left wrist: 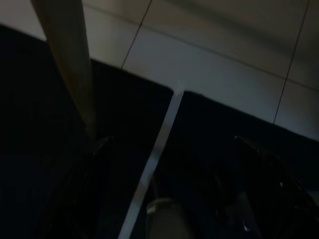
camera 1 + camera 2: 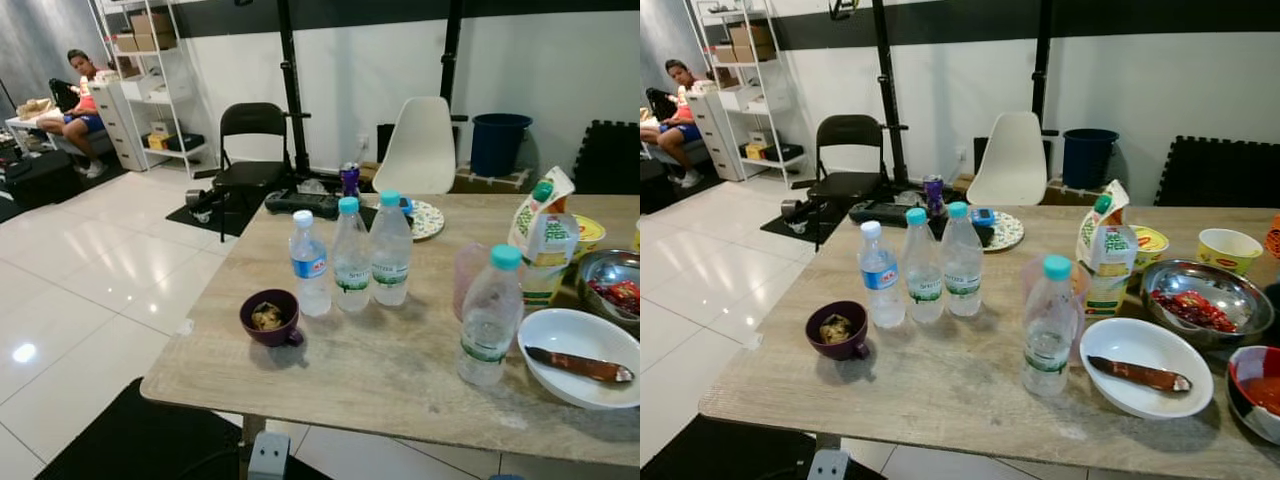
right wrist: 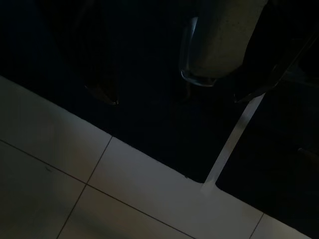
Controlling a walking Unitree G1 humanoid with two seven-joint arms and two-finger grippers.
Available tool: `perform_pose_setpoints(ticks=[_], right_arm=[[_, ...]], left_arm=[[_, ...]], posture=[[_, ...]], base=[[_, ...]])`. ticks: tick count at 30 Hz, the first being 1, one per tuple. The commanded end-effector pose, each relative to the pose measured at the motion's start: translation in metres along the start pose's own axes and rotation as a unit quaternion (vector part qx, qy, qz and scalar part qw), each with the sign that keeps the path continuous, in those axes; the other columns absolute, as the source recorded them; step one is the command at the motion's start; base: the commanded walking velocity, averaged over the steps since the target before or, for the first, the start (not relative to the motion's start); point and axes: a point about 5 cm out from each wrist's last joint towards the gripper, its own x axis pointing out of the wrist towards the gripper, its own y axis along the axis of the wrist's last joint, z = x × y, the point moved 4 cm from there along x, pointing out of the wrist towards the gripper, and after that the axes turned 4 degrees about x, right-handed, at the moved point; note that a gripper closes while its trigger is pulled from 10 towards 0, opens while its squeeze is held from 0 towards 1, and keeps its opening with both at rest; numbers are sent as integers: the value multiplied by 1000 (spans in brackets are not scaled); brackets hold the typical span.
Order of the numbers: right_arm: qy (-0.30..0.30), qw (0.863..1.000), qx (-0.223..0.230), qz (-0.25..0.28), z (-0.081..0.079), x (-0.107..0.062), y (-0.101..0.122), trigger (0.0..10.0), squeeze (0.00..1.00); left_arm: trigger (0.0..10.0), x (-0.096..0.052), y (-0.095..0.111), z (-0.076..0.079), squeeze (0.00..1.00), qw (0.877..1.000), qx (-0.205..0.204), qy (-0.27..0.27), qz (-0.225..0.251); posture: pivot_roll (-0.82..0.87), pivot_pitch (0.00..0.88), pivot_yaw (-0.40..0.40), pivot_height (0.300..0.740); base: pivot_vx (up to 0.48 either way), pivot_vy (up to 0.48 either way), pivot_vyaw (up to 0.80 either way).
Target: Restocking fridge
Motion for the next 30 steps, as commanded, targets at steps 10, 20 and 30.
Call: perform_pose_setpoints(ticks=[10, 20, 30], right_arm=[[2, 1000, -12, -20, 2, -2, -10, 10000, 0], [4, 999, -28, -33, 6, -5, -16, 10000, 0], [3, 999, -33, -41, 14, -7, -19, 10000, 0]], left_arm=[[10000, -5, -17, -6, 0, 999, 27, -3, -26], [10000, -9, -32, -14, 0, 999, 12, 15, -44], [10000, -10, -33, -15, 0, 999, 10, 15, -44]], posture=[[-44, 54, 48, 740], [-46, 56, 51, 740], [-48, 57, 49, 740]], base=[[0, -144, 0], [0, -78, 0], [0, 0, 0]])
